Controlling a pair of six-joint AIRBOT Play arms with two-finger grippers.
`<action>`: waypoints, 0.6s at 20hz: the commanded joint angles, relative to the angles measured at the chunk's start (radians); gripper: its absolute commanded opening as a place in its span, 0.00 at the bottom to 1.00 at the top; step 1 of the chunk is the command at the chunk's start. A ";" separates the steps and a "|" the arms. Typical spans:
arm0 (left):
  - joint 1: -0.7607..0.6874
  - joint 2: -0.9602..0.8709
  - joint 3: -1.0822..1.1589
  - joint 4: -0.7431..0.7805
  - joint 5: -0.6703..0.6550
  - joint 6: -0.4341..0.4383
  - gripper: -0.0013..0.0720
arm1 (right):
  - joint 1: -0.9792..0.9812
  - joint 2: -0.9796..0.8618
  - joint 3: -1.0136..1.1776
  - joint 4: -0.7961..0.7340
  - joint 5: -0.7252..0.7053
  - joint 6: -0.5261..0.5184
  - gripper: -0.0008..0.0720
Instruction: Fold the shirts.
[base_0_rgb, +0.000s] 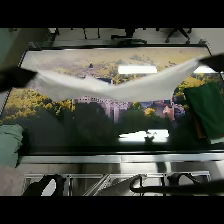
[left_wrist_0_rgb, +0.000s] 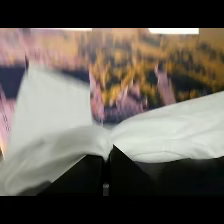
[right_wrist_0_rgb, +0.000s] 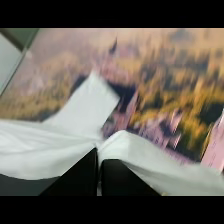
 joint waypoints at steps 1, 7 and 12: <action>0.001 0.106 0.396 0.102 0.057 -0.047 0.03 | -0.078 0.103 0.355 0.002 -0.153 0.007 0.05; 0.000 0.164 0.569 0.433 0.041 -0.117 0.03 | -0.101 0.104 0.523 -0.143 -0.204 0.045 0.05; -0.002 0.049 0.318 0.329 0.019 -0.039 0.03 | -0.100 -0.026 0.357 -0.005 -0.025 0.032 0.05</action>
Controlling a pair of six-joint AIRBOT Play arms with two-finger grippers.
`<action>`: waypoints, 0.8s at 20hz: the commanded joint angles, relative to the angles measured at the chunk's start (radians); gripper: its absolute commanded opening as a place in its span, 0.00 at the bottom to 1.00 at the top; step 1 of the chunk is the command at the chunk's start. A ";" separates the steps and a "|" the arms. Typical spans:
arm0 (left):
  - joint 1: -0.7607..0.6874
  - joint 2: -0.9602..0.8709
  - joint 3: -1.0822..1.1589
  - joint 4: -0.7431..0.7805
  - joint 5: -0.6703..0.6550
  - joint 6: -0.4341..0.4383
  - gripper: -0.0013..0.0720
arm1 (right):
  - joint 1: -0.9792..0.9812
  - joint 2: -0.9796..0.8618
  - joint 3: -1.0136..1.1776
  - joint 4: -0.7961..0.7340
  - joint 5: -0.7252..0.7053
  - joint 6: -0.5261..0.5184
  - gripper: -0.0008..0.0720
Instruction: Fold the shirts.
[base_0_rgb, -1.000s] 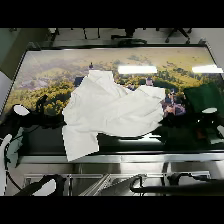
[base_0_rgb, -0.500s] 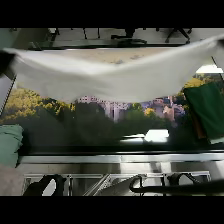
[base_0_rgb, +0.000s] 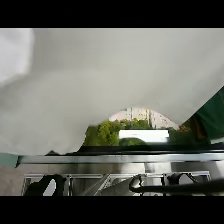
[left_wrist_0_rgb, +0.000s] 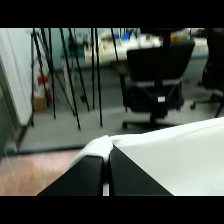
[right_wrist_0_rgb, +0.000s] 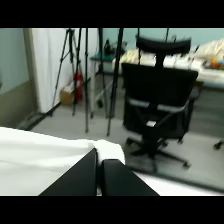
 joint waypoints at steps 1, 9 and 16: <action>-0.009 -0.126 -0.138 -0.101 -0.014 0.096 0.03 | 0.007 -0.103 -0.132 0.100 0.131 -0.019 0.05; -0.142 -0.756 -0.202 -0.160 0.063 0.137 0.03 | 0.277 -0.570 -0.485 -0.049 -0.085 -0.098 0.05; -0.135 -1.228 0.150 -0.068 0.031 0.045 0.03 | 0.285 -0.914 -0.303 0.043 -0.188 -0.079 0.04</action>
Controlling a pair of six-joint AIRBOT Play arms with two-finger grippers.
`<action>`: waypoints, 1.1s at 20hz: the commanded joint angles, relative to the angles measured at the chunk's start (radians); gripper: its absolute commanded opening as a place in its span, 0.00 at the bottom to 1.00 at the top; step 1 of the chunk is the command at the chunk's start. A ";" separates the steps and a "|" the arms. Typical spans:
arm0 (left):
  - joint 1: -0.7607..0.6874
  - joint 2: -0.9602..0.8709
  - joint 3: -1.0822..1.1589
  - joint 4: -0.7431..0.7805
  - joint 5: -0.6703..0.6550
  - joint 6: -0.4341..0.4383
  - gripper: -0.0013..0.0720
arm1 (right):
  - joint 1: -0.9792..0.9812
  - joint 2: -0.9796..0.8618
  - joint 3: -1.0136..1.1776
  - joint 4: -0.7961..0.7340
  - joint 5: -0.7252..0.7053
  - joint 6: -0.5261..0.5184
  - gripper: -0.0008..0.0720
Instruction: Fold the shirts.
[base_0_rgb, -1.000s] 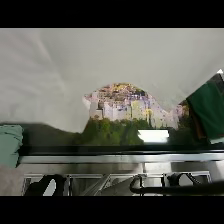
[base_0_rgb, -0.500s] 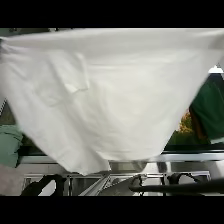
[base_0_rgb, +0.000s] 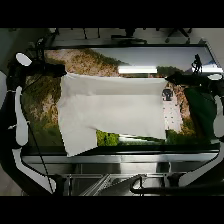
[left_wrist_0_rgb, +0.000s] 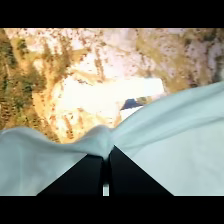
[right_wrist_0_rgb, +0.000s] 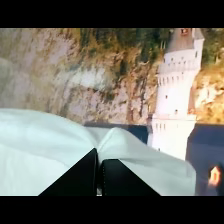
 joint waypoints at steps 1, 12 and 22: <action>0.000 -0.164 0.116 0.088 -0.018 -0.046 0.03 | 0.008 -0.103 0.064 0.012 -0.011 0.015 0.04; 0.051 -0.188 0.040 0.180 -0.130 -0.042 0.03 | 0.093 -0.083 -0.004 -0.356 0.043 0.137 0.04; 0.046 -0.257 0.041 0.181 -0.172 -0.039 0.03 | 0.111 -0.082 -0.003 -0.383 0.032 0.180 0.05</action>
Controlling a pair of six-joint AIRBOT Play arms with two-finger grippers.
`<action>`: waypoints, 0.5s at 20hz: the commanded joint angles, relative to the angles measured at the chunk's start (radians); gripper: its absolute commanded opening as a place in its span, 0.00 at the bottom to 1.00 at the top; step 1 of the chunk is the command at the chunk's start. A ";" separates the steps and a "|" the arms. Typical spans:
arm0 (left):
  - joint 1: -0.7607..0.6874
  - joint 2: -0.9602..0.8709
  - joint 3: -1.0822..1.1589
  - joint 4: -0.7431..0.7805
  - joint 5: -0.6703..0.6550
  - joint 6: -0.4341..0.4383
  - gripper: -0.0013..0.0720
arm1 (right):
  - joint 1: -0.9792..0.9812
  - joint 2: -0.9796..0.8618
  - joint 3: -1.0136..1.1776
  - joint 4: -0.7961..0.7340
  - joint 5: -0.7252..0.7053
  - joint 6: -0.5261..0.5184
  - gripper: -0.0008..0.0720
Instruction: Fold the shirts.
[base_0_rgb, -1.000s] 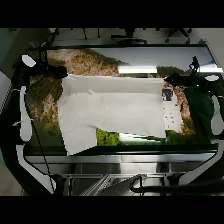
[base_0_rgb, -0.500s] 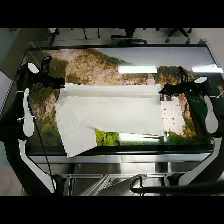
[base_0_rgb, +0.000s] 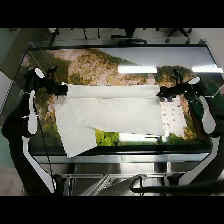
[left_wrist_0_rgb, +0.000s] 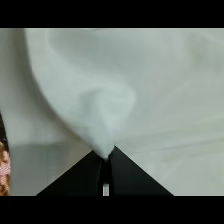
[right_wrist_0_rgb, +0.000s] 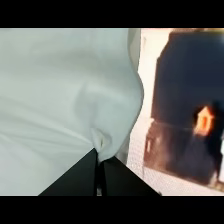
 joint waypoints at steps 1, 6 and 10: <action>0.000 -0.008 0.001 -0.001 -0.015 -0.013 0.13 | 0.003 0.000 0.000 -0.006 0.002 0.023 0.05; 0.046 0.045 0.072 -0.005 -0.190 -0.113 0.86 | -0.021 0.077 0.016 -0.008 0.172 0.037 0.58; 0.127 0.259 -0.145 -0.046 -0.277 -0.137 0.86 | -0.103 0.213 -0.007 -0.056 0.261 0.076 0.59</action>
